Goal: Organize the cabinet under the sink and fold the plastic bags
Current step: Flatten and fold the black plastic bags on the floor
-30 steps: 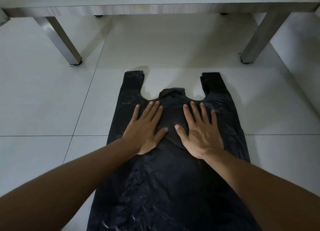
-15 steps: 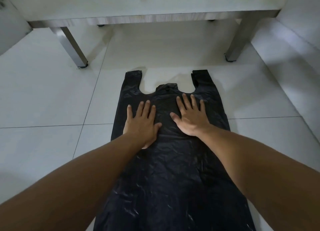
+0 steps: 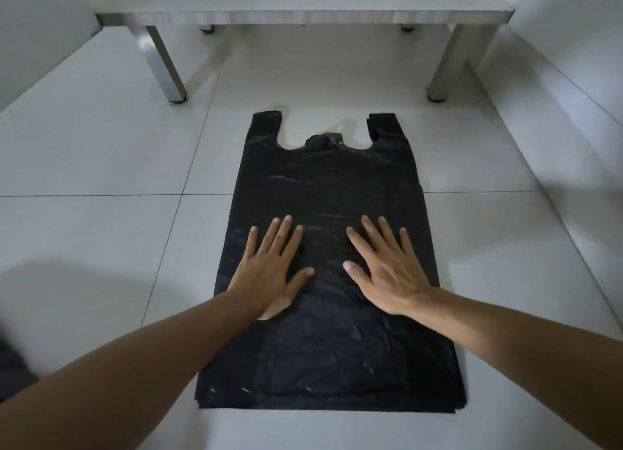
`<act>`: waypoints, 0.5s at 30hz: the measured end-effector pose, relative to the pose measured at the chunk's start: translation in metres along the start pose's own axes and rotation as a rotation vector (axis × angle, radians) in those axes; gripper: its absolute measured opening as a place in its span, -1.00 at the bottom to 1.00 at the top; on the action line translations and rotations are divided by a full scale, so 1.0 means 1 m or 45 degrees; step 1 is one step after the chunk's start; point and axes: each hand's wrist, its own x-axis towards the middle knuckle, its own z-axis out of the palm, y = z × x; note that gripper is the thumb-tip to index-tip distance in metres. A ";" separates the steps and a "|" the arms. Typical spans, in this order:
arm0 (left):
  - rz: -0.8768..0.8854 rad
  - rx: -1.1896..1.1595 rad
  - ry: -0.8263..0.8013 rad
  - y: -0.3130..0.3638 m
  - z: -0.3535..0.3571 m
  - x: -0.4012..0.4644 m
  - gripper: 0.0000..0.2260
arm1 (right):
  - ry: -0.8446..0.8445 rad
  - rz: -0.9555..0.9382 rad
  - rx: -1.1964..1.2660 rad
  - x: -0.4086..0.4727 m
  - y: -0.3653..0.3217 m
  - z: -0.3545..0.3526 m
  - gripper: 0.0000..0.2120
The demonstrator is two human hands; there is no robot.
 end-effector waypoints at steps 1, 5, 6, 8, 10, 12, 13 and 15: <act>0.015 0.006 -0.013 -0.001 0.006 -0.006 -0.28 | -0.014 0.013 -0.021 -0.007 0.002 0.006 -0.28; -0.032 0.059 -0.046 -0.008 0.023 -0.024 -0.24 | -0.026 0.079 -0.073 -0.019 0.011 0.025 -0.27; -0.048 0.062 -0.043 -0.009 0.025 -0.026 -0.24 | -0.007 0.077 -0.091 -0.020 0.013 0.028 -0.27; -0.059 0.049 -0.028 -0.009 0.026 -0.028 -0.25 | 0.002 0.076 -0.122 -0.022 0.017 0.033 -0.28; -0.050 0.040 -0.024 -0.009 0.026 -0.028 -0.25 | 0.013 0.079 -0.115 -0.023 0.018 0.034 -0.29; -0.044 0.030 -0.027 -0.010 0.026 -0.027 -0.24 | 0.012 0.084 -0.110 -0.023 0.017 0.032 -0.29; -0.042 0.027 -0.031 -0.010 0.025 -0.028 -0.23 | 0.001 0.092 -0.116 -0.024 0.016 0.031 -0.28; -0.059 0.004 -0.016 -0.008 0.023 -0.031 -0.23 | 0.000 0.105 -0.129 -0.030 0.008 0.028 -0.27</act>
